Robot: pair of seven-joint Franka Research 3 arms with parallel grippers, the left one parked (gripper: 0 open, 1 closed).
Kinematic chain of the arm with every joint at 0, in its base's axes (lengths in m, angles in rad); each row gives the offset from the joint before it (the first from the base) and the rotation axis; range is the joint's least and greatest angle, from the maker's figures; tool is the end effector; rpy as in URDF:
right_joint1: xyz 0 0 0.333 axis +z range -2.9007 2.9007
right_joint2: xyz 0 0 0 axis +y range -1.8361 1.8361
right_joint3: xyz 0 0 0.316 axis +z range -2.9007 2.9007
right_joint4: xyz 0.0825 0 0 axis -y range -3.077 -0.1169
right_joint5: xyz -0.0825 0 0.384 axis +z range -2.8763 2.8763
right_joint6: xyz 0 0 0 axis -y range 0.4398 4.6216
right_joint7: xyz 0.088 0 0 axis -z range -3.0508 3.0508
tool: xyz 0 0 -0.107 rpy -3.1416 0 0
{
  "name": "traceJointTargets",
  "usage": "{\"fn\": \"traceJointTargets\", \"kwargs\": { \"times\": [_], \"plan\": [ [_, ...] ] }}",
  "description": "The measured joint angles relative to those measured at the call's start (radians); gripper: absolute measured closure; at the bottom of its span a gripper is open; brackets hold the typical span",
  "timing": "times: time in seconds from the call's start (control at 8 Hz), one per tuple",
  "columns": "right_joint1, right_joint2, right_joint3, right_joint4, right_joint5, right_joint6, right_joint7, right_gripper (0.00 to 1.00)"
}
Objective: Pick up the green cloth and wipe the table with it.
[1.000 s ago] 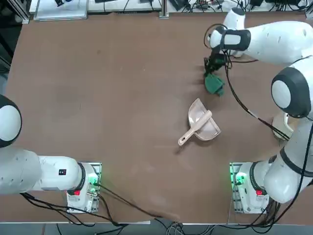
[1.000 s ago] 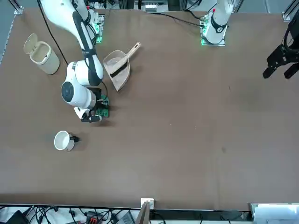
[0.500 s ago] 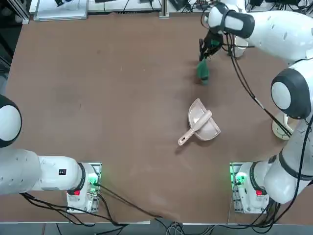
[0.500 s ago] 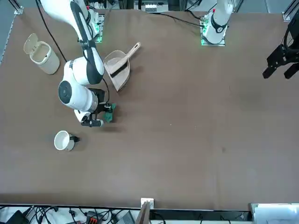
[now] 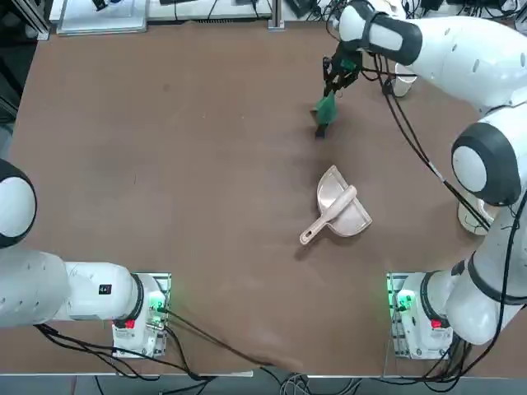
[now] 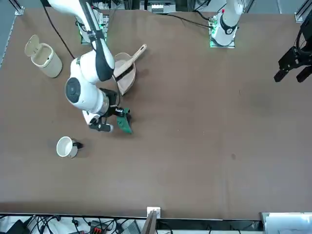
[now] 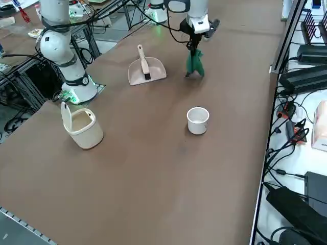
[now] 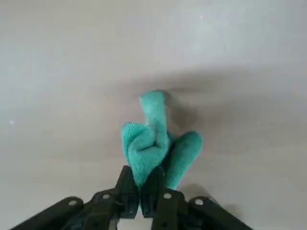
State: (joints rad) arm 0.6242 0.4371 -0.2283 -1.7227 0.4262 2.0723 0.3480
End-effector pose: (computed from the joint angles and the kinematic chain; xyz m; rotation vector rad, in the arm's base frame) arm 0.5898 0.2846 0.3337 -2.8979 0.2248 0.2359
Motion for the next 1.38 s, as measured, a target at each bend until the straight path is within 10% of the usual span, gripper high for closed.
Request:
{"fn": "traceJointTargets", "kwargs": {
  "times": [0.75,1.38],
  "plan": [
    [-0.013,0.102,-0.015,-0.082,-0.030,0.046,-0.106,0.81],
    [-0.013,-0.040,-0.099,0.006,-0.233,-0.066,-0.120,0.00]
  ]
}}
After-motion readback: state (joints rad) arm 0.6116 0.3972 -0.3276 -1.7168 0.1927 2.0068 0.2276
